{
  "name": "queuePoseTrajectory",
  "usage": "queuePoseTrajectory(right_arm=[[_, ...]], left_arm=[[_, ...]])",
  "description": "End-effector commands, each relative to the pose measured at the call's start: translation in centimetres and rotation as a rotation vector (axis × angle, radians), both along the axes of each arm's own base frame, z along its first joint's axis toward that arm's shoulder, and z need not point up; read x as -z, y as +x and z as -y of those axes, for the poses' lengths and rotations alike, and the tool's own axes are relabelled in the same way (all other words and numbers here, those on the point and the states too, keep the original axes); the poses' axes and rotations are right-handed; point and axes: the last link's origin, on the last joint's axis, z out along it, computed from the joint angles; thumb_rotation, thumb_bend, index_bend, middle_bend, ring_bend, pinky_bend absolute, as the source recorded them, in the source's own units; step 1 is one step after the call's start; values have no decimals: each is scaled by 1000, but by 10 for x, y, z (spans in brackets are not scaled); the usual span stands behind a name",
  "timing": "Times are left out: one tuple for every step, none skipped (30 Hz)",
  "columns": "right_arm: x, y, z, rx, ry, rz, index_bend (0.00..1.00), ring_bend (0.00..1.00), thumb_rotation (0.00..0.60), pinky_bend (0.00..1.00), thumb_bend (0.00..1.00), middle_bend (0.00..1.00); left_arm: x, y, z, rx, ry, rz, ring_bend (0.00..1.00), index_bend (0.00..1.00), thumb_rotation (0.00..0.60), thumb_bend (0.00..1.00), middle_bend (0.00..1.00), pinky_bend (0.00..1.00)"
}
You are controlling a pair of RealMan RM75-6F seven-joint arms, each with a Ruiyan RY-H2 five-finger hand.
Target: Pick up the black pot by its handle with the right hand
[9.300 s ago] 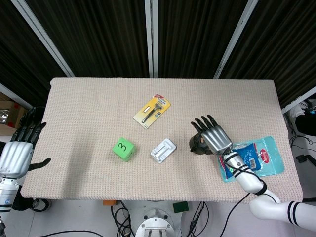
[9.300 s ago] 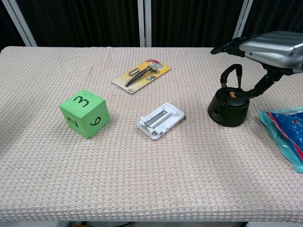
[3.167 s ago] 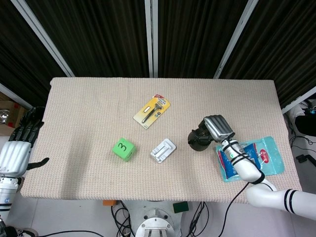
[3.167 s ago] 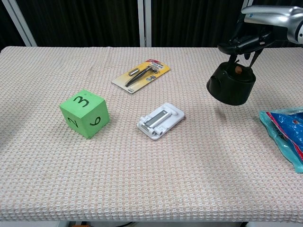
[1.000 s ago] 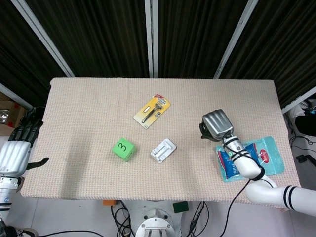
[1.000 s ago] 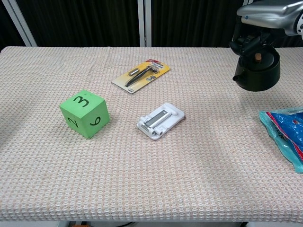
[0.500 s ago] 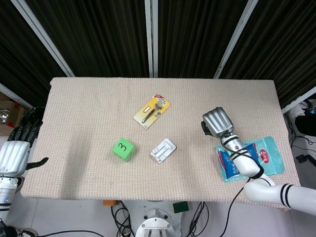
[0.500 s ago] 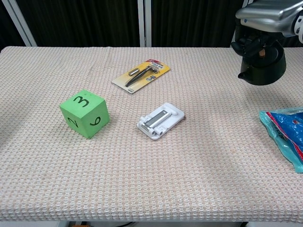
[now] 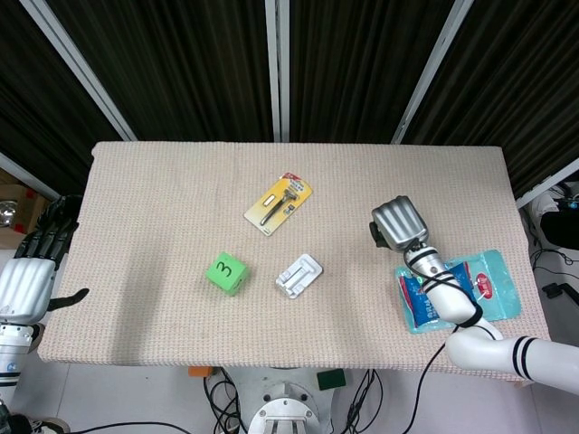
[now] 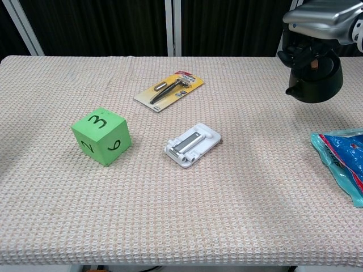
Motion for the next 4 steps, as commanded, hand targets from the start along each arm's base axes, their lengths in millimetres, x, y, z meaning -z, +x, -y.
queuePoseTrajectory(right_arm=[[1,0,0,3,3,5,1000,1000,539,600,782,1000],[1,0,0,5,5,7,1000,1000,538,600,782,1000],[2,-1,0,6,6,8,1000,1000,538,600,782,1000],[2,-1,0,7,6,10,1000,1000,537,600,782,1000]], left_arm=[[0,0,0,0,0,0,20,64,592,0,23,134],[0,0,0,0,0,0,20,64,590,0,23,134],[0,0,0,0,1,0,20,64,590,0,23,134],[0,0,0,0,1,0,20,64,591,0,23,134]])
